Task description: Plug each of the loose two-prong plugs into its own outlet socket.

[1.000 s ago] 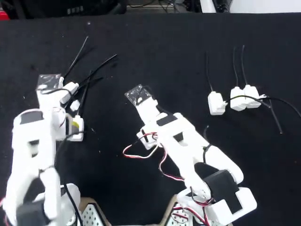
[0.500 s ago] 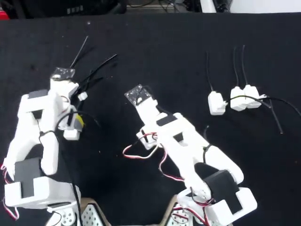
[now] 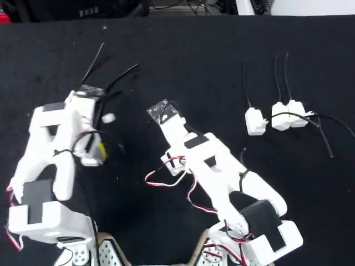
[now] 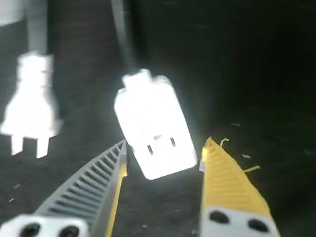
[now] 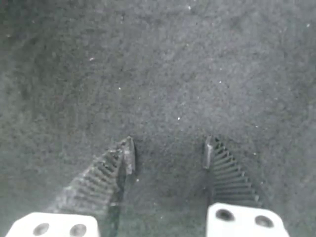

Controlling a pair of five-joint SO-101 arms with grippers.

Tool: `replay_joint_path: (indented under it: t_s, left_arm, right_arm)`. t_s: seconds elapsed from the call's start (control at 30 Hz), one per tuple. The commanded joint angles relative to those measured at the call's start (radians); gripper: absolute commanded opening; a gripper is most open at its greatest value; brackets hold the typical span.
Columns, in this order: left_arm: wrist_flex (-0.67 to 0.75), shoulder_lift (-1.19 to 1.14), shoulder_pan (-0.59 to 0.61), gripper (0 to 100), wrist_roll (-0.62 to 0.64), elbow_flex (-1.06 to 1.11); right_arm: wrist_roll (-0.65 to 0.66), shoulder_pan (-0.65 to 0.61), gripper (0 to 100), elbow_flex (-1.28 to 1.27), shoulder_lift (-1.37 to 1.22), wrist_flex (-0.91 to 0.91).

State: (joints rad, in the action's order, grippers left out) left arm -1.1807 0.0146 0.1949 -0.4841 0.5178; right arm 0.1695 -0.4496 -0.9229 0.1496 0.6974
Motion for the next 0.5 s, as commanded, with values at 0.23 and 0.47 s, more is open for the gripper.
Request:
replay_joint_path:
  t_s: [0.23,0.47]
  left_arm:
    - [-0.107,0.180,-0.242,24,0.087,-0.059]
    - [0.034,0.328,-0.274,24,0.184,-0.016]
  right_arm:
    - [-0.003,-0.011,21.1,0.004,0.038,-0.025]
    - [-0.003,-0.011,21.1,0.004,0.038,-0.025]
